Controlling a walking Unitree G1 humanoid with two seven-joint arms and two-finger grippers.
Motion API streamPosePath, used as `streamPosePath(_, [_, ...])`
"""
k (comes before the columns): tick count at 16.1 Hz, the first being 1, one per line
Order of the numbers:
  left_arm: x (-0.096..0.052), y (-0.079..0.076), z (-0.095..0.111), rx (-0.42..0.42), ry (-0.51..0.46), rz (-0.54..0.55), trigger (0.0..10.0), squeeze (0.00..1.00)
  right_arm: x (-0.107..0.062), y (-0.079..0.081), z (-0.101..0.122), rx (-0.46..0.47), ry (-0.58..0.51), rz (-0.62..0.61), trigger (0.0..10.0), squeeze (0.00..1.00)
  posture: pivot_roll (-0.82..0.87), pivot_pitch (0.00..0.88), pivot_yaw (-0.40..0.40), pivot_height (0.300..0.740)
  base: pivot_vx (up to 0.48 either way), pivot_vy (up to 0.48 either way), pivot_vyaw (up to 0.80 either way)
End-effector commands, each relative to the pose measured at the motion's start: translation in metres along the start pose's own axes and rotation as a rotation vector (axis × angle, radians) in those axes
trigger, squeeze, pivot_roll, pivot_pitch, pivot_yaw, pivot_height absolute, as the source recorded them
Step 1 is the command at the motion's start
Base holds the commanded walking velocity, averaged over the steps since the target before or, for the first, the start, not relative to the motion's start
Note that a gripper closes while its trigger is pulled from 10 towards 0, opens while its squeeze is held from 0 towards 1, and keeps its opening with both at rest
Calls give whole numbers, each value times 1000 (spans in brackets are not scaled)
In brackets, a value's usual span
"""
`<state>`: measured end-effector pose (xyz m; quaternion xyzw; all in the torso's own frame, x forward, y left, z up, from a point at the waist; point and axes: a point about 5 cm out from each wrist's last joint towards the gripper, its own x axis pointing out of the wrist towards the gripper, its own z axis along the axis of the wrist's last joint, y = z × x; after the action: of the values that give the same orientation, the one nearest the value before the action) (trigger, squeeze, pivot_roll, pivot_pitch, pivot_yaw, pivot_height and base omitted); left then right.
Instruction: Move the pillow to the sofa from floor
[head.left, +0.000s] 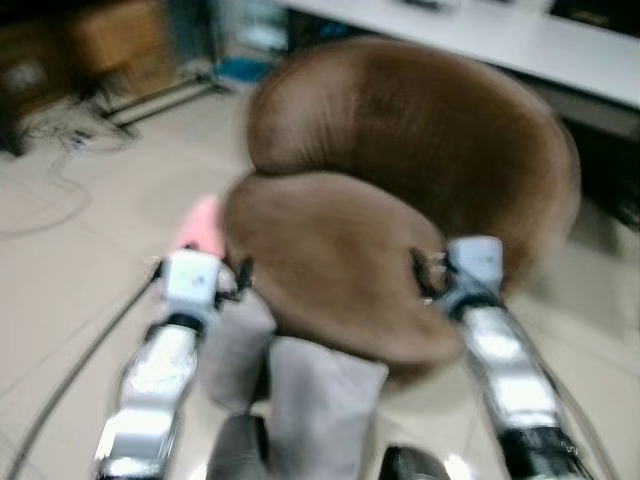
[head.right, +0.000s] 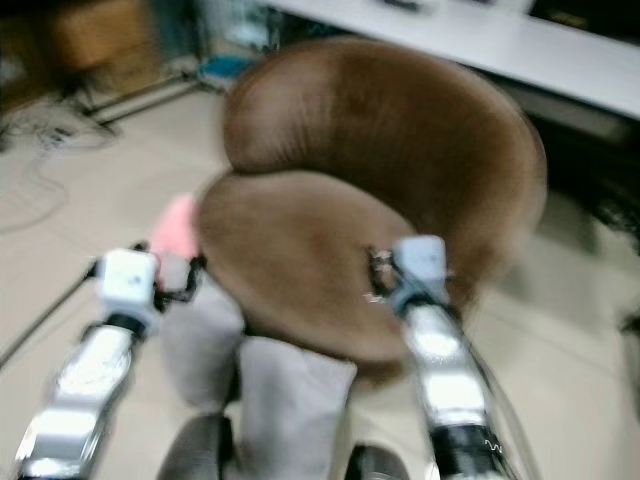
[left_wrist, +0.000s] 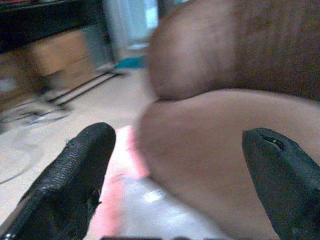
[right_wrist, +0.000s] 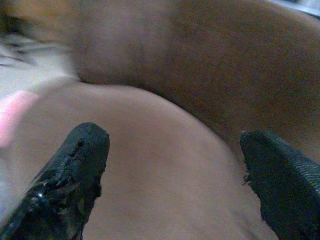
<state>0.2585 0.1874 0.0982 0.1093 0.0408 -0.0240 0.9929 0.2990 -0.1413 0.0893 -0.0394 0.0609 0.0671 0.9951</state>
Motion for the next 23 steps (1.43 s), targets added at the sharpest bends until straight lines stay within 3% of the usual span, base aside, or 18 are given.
streamPosePath(1, [2,-9,6,-5,-24,-22,10000,0,-4,-15,-7,-9,24,-37,10000,0,73,0,-61,637,296,0,669])
streamPosePath(7, [1,-11,5,14,-20,-15,10000,0,-1,-13,-8,-15,35,-1,10000,0,81,0,-70,637,134,0,0])
streamPosePath(14, [-6,-11,-6,32,29,-26,10000,0,3,-24,-12,-14,70,-31,10000,0,80,0,-85,637,0,0,0])
streamPosePath(21, [-4,-13,-10,81,38,-141,10000,0,-4,-32,-21,3,103,-73,10000,0,53,0,-72,573,0,0,0])
streamPosePath(23, [-3,-15,-10,89,37,-176,10000,0,-9,-37,-31,-16,160,-99,10000,0,50,0,-75,573,0,0,0])
